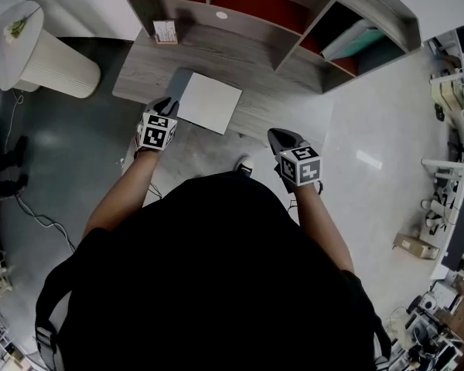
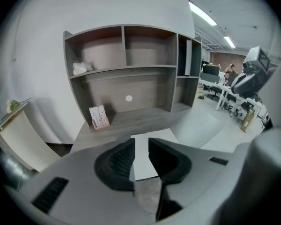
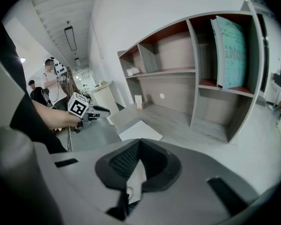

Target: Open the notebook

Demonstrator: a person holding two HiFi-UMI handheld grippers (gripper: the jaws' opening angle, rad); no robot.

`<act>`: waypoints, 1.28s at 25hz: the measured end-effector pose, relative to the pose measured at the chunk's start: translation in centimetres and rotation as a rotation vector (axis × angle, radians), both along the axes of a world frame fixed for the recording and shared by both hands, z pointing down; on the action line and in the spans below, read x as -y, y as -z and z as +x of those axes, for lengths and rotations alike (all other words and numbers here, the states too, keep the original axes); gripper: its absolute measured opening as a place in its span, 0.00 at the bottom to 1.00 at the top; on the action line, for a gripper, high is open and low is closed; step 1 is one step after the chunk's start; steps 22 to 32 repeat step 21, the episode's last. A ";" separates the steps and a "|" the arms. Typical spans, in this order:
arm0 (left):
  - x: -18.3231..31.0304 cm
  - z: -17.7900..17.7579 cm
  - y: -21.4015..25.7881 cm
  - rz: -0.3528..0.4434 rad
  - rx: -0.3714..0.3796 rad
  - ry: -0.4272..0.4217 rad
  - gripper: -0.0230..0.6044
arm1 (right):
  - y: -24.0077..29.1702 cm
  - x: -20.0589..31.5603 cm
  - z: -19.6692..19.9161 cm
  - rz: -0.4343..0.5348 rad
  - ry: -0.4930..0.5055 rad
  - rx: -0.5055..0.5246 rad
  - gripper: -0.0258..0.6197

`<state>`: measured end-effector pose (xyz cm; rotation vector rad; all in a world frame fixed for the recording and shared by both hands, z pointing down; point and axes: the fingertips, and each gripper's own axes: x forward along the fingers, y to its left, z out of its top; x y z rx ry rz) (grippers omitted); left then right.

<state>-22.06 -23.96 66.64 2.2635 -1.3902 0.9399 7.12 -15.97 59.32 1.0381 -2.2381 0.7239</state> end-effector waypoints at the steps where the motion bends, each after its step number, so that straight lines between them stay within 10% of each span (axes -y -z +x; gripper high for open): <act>1: -0.1 0.1 0.1 0.000 -0.006 -0.003 0.19 | 0.0 0.0 0.0 0.002 -0.001 0.000 0.04; 32: -2.1 2.4 2.0 0.018 -0.136 -0.087 0.19 | 1.0 -0.1 -0.1 0.030 -0.038 -0.007 0.04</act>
